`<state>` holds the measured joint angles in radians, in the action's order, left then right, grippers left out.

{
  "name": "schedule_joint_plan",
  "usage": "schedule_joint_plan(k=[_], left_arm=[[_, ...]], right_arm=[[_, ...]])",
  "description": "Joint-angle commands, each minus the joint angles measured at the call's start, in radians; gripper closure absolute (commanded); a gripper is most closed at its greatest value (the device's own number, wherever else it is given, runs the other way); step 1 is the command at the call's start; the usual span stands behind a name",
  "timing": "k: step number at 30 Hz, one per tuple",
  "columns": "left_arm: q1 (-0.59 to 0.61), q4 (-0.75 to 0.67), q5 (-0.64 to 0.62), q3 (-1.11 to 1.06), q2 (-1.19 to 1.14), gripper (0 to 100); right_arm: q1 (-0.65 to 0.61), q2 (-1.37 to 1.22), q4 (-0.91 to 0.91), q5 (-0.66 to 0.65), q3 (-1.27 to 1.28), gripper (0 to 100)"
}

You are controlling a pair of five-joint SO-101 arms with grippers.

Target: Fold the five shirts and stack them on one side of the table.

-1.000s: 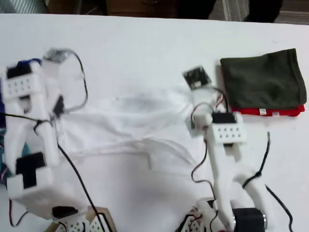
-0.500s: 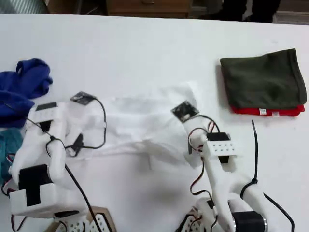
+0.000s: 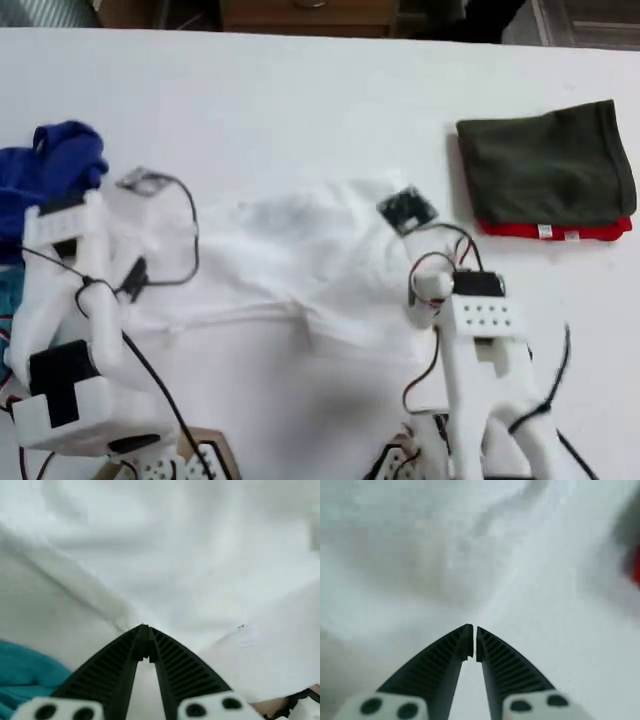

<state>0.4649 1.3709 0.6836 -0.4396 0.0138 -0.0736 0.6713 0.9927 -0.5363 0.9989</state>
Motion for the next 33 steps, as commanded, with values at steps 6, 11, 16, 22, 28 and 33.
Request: schedule_joint_plan(k=[6, 11, 16, 22, 28, 33], left_arm=[[-0.074, 0.107, -0.130, 0.229, 0.025, 98], [-0.267, -0.072, -0.206, 0.096, 0.025, 98], [-0.334, -0.207, -0.209, 0.079, -0.018, 98], [-0.275, -0.190, -0.218, 0.274, -0.339, 98], [-0.221, -0.028, -0.250, 0.536, -0.557, 98], [-0.229, 0.029, -0.252, 0.631, -0.578, 98]], right_arm=[[-0.228, 0.064, -0.159, 0.178, -0.052, 97.8], [-0.435, -0.166, -0.162, 0.173, -0.055, 97.8], [-0.524, -0.341, -0.163, 0.175, -0.055, 97.8], [-0.527, -0.420, -0.147, 0.172, -0.046, 97.8], [-0.530, -0.384, -0.087, 0.167, -0.023, 97.8], [-0.530, -0.245, -0.021, 0.101, 0.040, 97.8]])
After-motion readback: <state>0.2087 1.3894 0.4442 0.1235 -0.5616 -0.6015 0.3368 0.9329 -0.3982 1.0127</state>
